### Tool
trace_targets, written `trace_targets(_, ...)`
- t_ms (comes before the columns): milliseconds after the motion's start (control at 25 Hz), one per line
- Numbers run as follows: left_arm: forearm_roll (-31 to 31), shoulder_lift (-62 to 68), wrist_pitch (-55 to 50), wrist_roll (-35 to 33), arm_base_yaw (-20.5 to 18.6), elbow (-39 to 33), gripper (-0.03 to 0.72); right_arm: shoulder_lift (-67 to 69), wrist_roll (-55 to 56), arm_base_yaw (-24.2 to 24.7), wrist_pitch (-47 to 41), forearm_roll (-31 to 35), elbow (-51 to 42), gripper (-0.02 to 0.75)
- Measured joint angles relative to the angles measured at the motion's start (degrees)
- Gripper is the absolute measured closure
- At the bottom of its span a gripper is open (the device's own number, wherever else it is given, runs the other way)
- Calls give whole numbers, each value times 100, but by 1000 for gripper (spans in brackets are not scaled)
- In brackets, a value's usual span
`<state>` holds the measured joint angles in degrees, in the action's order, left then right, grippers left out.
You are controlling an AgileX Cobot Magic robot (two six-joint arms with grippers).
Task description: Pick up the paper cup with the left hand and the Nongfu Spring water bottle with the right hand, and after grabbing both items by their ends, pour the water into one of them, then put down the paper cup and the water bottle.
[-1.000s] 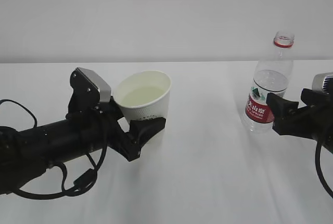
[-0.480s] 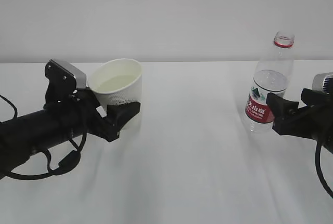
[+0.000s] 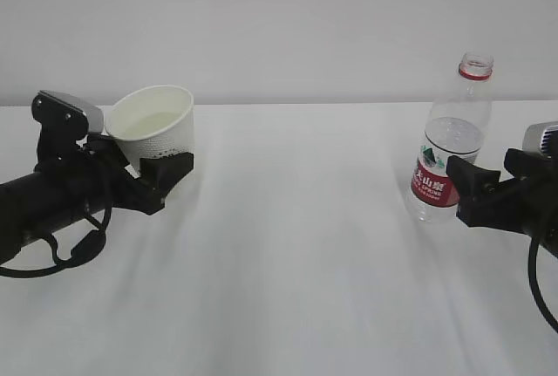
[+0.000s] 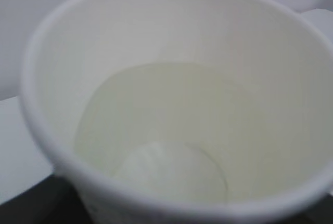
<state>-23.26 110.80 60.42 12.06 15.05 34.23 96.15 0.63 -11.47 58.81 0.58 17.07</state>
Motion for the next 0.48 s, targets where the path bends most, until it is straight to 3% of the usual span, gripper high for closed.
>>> trace_targets(480, 255, 0, 0, 0, -588, 0, 148, 0, 0, 0, -36, 0, 0, 148)
